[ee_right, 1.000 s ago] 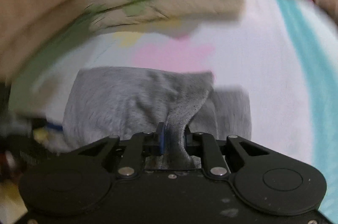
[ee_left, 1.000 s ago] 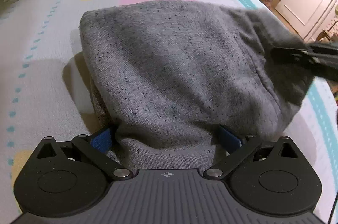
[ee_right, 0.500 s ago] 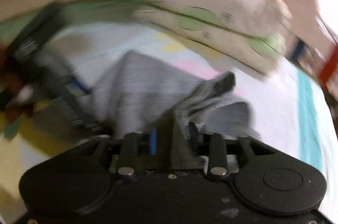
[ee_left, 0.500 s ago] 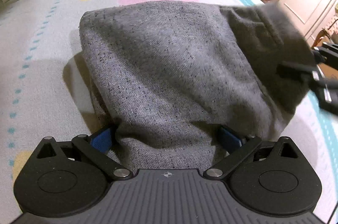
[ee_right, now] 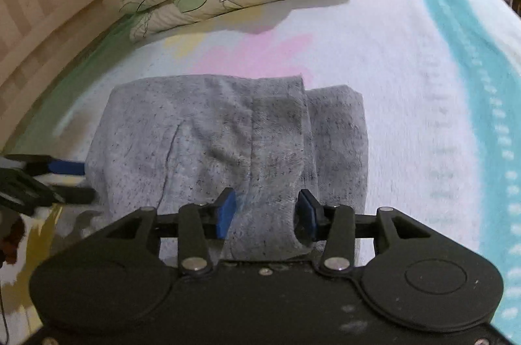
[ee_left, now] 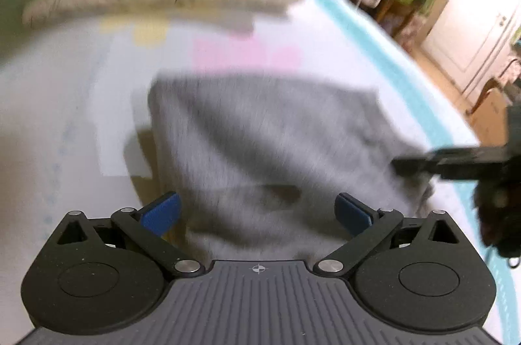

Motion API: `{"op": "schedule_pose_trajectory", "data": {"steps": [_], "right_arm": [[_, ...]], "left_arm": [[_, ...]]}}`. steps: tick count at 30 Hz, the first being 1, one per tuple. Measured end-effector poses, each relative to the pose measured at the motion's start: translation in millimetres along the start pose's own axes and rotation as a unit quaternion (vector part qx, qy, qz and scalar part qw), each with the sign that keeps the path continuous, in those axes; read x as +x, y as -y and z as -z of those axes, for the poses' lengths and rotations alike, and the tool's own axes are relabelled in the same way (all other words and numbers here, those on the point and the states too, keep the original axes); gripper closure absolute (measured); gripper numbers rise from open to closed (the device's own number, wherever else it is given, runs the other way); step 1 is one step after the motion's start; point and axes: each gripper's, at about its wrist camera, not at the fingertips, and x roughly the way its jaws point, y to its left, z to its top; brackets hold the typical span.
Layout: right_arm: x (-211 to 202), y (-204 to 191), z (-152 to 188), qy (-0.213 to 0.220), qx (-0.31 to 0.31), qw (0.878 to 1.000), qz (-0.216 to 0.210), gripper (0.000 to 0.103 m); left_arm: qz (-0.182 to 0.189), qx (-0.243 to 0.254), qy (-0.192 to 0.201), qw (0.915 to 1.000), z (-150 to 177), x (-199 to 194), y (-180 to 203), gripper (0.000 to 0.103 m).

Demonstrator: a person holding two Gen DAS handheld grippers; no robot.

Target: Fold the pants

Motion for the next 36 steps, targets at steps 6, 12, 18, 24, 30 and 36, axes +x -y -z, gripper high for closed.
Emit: {"op": "schedule_pose_trajectory", "data": {"steps": [6,12,18,24,30,36], "right_arm": [[-8,8,-9,0.022,0.006,1.0,-0.007,0.053],[-18,12,-20,0.04,-0.005,0.999,-0.011,0.052],[-7,31,-28,0.006,0.013,0.999,-0.045,0.049],[27,55,-29,-0.031,0.092,0.99,-0.098,0.044],[36,59,-42,-0.02,0.116,0.987,-0.106,0.042],[45,64,-40,-0.003,0.171,0.977,-0.129,0.04]], "left_arm": [[-0.037,0.027,0.038,0.9982,-45,24,1,0.001],[-0.056,-0.062,-0.077,0.9935,-48,97,-34,0.0],[-0.042,-0.052,-0.064,0.9957,-41,95,-39,0.0],[-0.044,-0.048,-0.061,0.996,-38,95,-36,0.0],[-0.04,-0.045,-0.053,0.9967,-36,89,-40,0.0],[-0.039,-0.048,-0.051,0.9968,-36,89,-40,0.0]]}}
